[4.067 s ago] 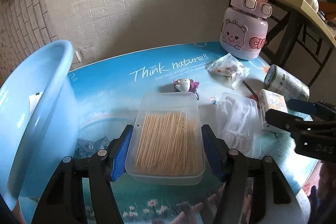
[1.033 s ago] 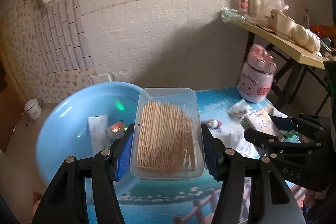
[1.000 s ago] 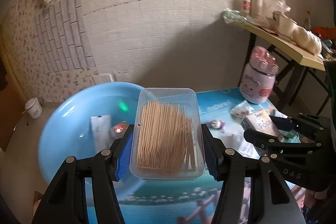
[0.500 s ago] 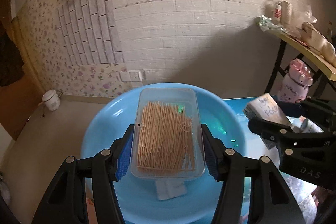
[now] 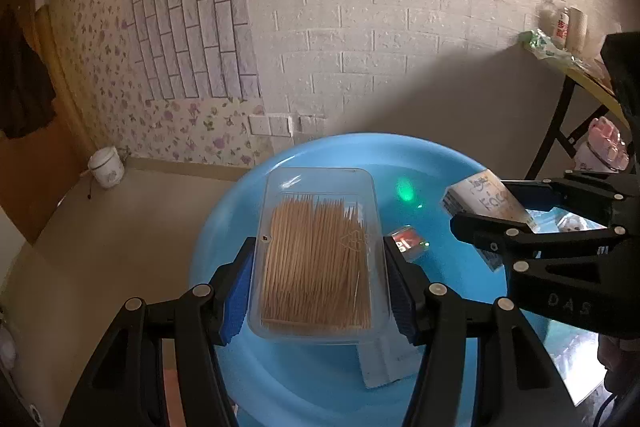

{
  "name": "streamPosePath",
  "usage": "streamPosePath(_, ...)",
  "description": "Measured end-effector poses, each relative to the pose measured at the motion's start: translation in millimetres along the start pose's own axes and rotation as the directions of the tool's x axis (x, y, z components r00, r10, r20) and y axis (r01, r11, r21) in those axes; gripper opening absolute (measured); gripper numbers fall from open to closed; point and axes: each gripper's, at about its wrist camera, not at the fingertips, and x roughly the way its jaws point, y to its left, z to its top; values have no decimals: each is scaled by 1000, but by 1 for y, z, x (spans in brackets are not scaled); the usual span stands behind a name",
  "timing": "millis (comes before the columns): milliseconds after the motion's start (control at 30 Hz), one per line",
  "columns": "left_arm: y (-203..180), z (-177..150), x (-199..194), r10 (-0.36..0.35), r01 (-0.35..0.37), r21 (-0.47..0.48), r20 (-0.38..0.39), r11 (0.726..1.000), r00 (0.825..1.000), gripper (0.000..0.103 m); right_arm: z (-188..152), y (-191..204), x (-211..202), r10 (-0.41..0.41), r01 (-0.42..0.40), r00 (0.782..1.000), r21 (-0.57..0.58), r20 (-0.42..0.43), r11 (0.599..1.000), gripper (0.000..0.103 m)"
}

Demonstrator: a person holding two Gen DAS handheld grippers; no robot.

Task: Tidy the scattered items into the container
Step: 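Carry the toothpick box to the basin while the right gripper carries the Face tissue pack, then lower the toothpick box into the basin while the right gripper releases the tissue pack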

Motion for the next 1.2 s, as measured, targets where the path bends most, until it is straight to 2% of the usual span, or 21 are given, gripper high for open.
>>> streamPosePath(300, 12, -3, 16, -9, 9, -18, -15, 1000, 1000, 57, 9, -1, 30, 18, -18, 999, -1, -41, 1000, 49)
streamPosePath(367, 14, -4, 17, -8, 8, -19, -16, 1000, 1000, 57, 11, 0, 33, -1, 0, 999, -8, -44, 1000, 51)
streamPosePath(567, 14, -6, 19, -8, 7, -24, -22, 1000, 1000, 57, 11, 4, 29, -30, 30, 999, -26, -27, 999, 63)
streamPosePath(833, 12, -5, 19, -6, 5, -21, -29, 1000, 1000, 57, 8, -1, 24, -34, 34, 999, -1, -28, 999, 63)
streamPosePath(967, 12, -5, 23, -10, 8, -27, -57, 1000, 998, 58, 6, -1, 20, -33, 33, 999, 6, -22, 999, 63)
streamPosePath(1033, 11, -5, 23, -9, 8, -27, -57, 1000, 998, 60, 6, 1, 19, -32, 32, 999, 6, -21, 999, 63)
streamPosePath(1133, 9, -4, 18, 1, -2, -20, -41, 1000, 999, 71, 6, 1, 19, -29, 29, 999, 6, -21, 1000, 63)
streamPosePath(1200, 9, -2, 16, 3, -4, -19, -34, 1000, 999, 72, 6, 0, 18, -28, 28, 999, 7, -22, 1000, 63)
